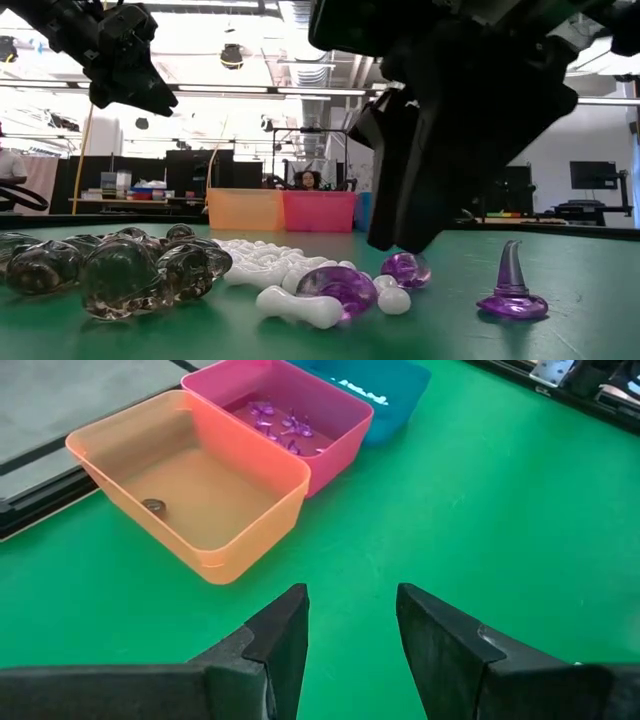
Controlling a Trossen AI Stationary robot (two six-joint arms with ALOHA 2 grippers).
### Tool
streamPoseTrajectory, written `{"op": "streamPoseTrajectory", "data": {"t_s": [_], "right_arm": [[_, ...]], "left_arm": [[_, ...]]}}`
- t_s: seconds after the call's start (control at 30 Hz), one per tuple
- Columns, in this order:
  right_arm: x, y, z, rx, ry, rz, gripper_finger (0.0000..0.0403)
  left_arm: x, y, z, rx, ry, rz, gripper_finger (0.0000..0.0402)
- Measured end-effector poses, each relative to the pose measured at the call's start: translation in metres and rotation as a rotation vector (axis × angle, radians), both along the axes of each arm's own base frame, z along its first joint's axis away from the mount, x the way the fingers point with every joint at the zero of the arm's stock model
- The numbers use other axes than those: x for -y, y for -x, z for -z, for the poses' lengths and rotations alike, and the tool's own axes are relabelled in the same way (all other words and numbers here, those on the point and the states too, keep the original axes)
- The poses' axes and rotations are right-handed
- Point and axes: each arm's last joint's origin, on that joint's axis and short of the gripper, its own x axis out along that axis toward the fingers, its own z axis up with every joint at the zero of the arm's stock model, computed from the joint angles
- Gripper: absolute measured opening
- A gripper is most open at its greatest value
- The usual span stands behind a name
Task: Sort Halloween decoration
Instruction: Put the violet witch hat toy into the red bin
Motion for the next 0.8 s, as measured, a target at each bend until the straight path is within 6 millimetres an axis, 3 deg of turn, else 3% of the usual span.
{"op": "streamPoseTrajectory", "data": {"t_s": [0.43,0.8], "right_arm": [[0.0018,0.004,0.0094,-0.006,0.008,0.005,0.0159],[0.0019,0.0037,0.0089,-0.001,0.01,0.014,0.0064]], "left_arm": [[0.0,0.0,0.0,0.0,0.0,0.0,0.0144],[-0.0002,0.0001,0.0,-0.004,-0.01,-0.002,0.0144]]}}
